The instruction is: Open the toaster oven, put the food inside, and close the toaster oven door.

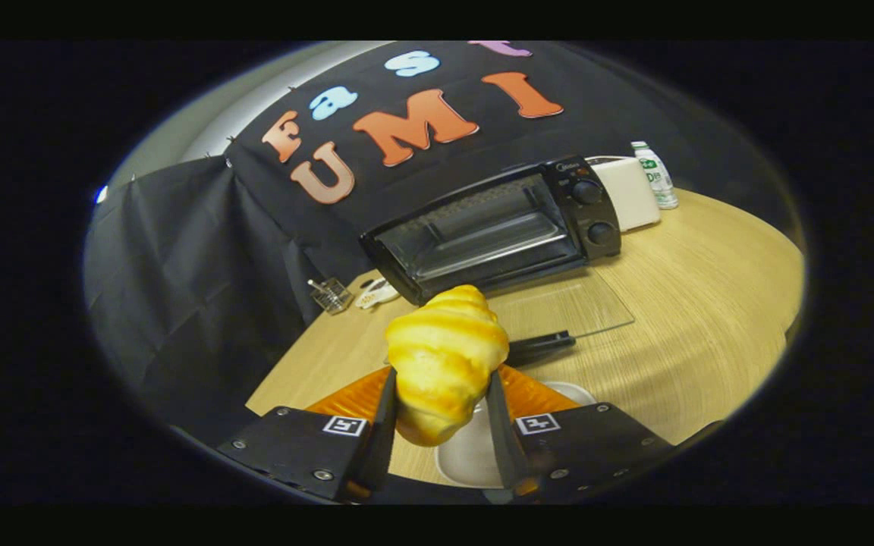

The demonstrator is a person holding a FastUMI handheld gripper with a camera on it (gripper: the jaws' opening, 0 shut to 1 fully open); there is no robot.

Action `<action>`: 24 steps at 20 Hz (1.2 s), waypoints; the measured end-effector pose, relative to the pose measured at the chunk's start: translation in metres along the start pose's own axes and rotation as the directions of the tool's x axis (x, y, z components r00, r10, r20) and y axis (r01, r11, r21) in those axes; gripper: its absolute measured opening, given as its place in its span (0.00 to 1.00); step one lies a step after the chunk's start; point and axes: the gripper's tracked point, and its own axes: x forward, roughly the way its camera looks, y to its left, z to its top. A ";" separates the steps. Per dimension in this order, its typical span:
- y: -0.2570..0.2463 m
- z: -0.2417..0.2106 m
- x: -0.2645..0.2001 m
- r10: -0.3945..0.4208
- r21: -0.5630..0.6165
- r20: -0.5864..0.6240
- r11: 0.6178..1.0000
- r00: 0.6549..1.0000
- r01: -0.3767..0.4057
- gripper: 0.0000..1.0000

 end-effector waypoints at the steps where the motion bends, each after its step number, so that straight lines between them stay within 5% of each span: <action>1: 0.002 0.009 0.007 0.018 0.015 0.020 1.000 1.000 -0.019 0.57; 9: 0.002 0.070 0.079 0.068 0.114 0.070 0.991 0.995 -0.076 0.56; 18: -0.036 0.106 0.158 -0.042 0.224 0.081 0.974 0.996 0.023 0.56; 24: -0.040 0.126 0.198 -0.049 0.246 0.115 0.969 0.992 0.019 0.56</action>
